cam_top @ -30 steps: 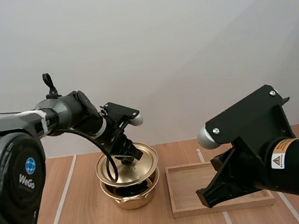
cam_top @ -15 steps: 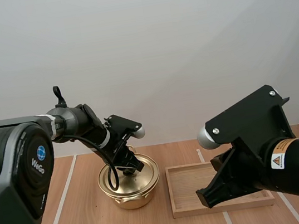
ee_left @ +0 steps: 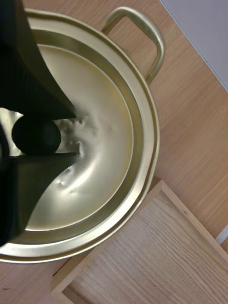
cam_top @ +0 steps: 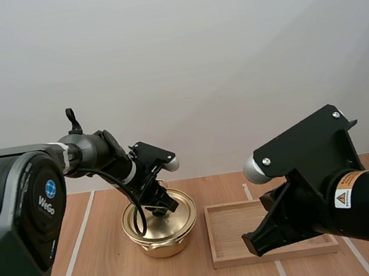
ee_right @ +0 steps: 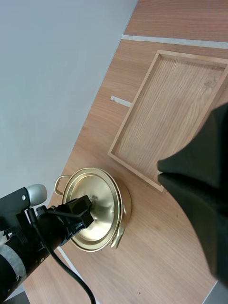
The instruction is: Open the lid, put the grape in the pot, and close it
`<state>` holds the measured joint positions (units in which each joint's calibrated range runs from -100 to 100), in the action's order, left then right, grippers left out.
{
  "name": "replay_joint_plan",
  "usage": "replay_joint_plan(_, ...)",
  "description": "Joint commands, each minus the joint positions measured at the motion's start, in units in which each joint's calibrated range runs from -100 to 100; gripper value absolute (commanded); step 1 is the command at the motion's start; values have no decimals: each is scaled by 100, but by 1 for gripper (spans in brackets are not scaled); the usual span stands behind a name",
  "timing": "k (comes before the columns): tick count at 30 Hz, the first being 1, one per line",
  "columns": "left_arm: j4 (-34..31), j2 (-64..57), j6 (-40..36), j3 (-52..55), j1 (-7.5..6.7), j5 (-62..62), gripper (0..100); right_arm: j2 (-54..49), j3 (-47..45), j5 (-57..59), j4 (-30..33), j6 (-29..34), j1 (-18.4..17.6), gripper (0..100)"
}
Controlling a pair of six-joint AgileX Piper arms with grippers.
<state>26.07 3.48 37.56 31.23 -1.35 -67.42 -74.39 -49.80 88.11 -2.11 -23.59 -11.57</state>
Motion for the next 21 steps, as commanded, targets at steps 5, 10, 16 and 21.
replay_joint_plan(5, 264, -816, -9, 52, 2, -890, 100, -57, -8, 36, 47, 12, 19, 0)
replay_joint_plan(10, 242, -1613, -49, 52, 2, -1369, 100, -57, -8, 36, 47, 12, 19, 0)
replay_joint_plan(16, 228, -2685, -226, 52, 2, -2018, 100, -57, -8, 36, 47, 12, 19, 0)
replay_joint_plan(21, 218, -3377, -453, 52, 2, -2549, 100, -57, -8, 36, 47, 12, 19, 0)
